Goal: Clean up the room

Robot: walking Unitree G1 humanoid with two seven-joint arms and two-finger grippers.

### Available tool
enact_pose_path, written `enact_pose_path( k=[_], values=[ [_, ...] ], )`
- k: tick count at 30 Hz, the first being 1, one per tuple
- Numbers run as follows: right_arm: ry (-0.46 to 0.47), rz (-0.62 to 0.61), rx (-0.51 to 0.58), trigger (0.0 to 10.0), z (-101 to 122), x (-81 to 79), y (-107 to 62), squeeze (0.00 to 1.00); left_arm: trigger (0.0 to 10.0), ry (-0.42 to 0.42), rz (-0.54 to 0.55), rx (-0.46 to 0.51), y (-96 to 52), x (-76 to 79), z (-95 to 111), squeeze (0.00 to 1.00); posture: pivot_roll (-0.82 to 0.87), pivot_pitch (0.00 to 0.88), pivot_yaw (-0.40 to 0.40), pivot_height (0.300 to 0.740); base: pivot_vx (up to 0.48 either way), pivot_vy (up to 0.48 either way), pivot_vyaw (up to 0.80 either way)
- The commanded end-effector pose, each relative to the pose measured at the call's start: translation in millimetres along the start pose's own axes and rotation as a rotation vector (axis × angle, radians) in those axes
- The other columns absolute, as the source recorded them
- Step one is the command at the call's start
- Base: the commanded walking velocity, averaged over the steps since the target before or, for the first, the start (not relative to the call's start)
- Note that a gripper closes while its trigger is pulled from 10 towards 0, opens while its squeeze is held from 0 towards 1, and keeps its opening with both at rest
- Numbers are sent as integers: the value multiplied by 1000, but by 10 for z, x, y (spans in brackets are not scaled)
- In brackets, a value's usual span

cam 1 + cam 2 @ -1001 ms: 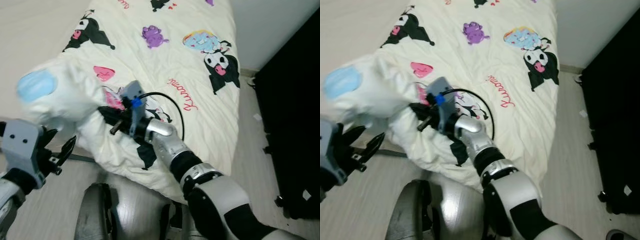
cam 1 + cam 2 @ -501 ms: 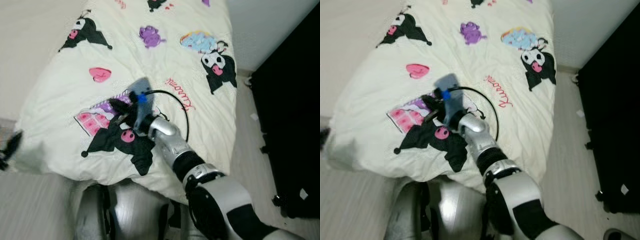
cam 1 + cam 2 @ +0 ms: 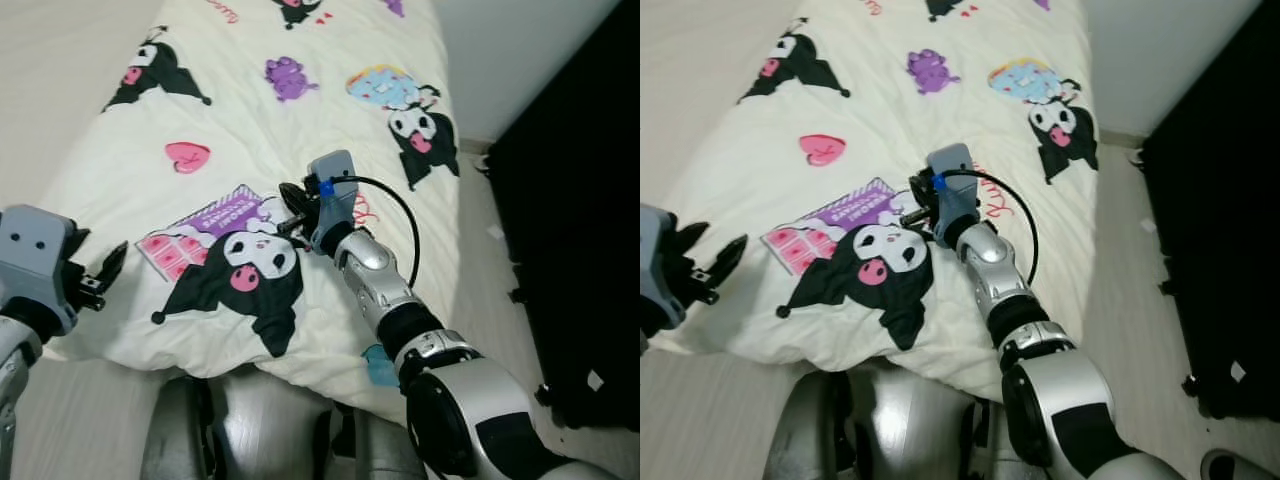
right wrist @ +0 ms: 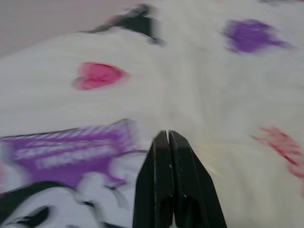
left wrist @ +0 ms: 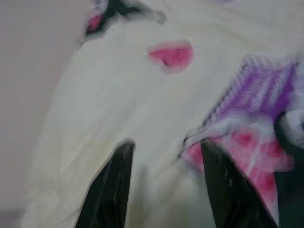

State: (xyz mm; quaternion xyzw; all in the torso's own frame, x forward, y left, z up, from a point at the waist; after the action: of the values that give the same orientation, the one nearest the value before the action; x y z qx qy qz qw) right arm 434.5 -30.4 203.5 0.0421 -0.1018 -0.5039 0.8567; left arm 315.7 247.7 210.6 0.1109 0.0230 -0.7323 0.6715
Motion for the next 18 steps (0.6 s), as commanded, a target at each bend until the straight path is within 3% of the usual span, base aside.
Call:
enact_pose_path(
  k=[1, 2, 5, 6, 7, 8, 10, 11, 14, 15, 17, 18],
  values=[
    [-1, -20, -9, 10000, -27, 41, -23, 0, 10000, 0, -5, -49, -17, 40, -131, 0, 80, 233, -140, 594, 0, 0, 0],
    [-20, -172, -11, 10000, -133, 309, -229, 0, 10000, -63, 10, -64, 159, 324, -256, 0, 32, 182, -98, 594, 0, 0, 0],
    [-20, -172, -11, 10000, -133, 309, -229, 0, 10000, -63, 10, -64, 159, 324, -256, 0, 32, 182, -98, 594, 0, 0, 0],
    [-24, -307, -7, 10000, -247, 522, -512, 0, 10000, -117, 25, -65, 306, 554, -309, 0, 4, 147, -56, 594, 0, 0, 0],
    [-24, -307, -7, 10000, -247, 522, -512, 0, 10000, -117, 25, -65, 306, 554, -309, 0, 4, 147, -56, 594, 0, 0, 0],
    [-44, -392, 2, 10000, -319, 643, -772, 0, 10000, -154, 31, -57, 397, 709, -321, 0, -5, 133, -39, 599, 0, 0, 0],
    [-44, -392, 2, 10000, -319, 643, -772, 0, 10000, -154, 31, -57, 397, 709, -321, 0, -5, 133, -39, 599, 0, 0, 0],
    [-62, -439, -16, 10000, -413, 698, -977, 0, 10000, -172, 31, -52, 450, 792, -334, 0, -15, 115, -21, 604, 0, 0, 0],
    [-62, -439, -16, 10000, -413, 698, -977, 0, 10000, -172, 31, -52, 450, 792, -334, 0, -15, 115, -21, 604, 0, 0, 0],
    [-75, -460, -43, 10000, -514, 710, -1124, 0, 10000, -175, 17, -49, 471, 856, -344, 0, -9, 102, -20, 609, 0, 0, 0],
    [-75, -460, -43, 10000, -514, 710, -1124, 0, 10000, -175, 17, -49, 471, 856, -344, 0, -9, 102, -20, 609, 0, 0, 0],
    [-73, -470, -70, 10000, -610, 689, -1212, 0, 10000, -171, 8, -50, 459, 897, -362, 0, -4, 93, -24, 614, 0, 0, 0]
  ],
)
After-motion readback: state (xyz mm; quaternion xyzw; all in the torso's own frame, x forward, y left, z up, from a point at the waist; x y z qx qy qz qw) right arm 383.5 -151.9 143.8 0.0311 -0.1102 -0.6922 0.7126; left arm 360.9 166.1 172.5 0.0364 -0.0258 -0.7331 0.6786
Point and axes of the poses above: a point about 5 cm out from each wrist's last joint towards the gripper, its own y axis pointing out of the wrist towards the gripper, its own z axis along the axis of the wrist's last joint, x = y × z, the point moved 5 cm from there along y, pointing out of the wrist towards the gripper, and after that the axes turned 5 degrees about -y, right-handed, at the moved point
